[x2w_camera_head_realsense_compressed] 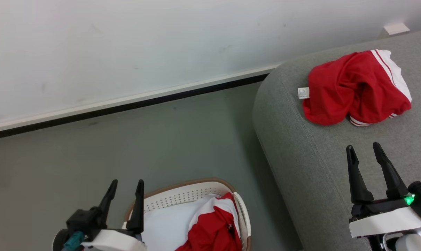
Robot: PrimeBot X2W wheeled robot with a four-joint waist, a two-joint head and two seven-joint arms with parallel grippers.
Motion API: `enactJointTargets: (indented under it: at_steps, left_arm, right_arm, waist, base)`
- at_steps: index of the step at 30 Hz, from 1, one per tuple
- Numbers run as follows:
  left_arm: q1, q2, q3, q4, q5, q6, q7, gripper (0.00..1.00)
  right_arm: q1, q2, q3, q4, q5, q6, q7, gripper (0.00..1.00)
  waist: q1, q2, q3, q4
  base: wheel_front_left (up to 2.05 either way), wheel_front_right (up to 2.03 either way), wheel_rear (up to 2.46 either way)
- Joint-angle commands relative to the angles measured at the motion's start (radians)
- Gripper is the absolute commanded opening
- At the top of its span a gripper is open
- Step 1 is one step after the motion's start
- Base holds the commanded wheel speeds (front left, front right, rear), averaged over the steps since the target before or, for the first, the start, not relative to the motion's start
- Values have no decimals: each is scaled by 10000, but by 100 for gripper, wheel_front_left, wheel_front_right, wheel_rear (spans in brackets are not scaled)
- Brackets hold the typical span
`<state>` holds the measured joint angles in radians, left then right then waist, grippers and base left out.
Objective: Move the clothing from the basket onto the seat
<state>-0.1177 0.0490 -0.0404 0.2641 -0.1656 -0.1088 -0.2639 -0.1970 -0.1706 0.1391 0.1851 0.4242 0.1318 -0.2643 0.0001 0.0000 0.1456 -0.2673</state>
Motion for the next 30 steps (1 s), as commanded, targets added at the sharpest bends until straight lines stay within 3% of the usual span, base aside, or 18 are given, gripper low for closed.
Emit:
enactJointTargets:
  at_steps: [1,8,15,25,30]
  left_arm:
    - [-244,128,-91,245,177,-59,-8,100]
    - [-1023,431,-972,1892,197,-198,89,100]
    - [-2307,833,-2706,3902,-188,-220,533,100]
    - [-4284,1444,-5390,5951,-2084,-209,1641,100]
    - [-4980,1765,-6229,6595,-2538,-209,2066,100]
  right_arm:
    - [-242,9,-23,-90,52,-22,4,100]
    - [-698,87,-88,-266,150,-22,4,100]
    - [-1093,154,-297,-433,251,-22,4,100]
    - [-1645,402,-706,-870,399,-22,4,100]
    - [-1930,565,-961,-1132,449,-22,4,100]
  waist:
    - [-1,0,427,-426]
    - [-1,0,1128,-1044]
    - [-1,0,1924,-1423]
    - [-1,0,3378,-1773]
    - [-1,0,3995,-1940]
  base:
    - [0,0,0]
    - [0,0,0]
    - [0,0,0]
    - [0,0,0]
    - [0,0,0]
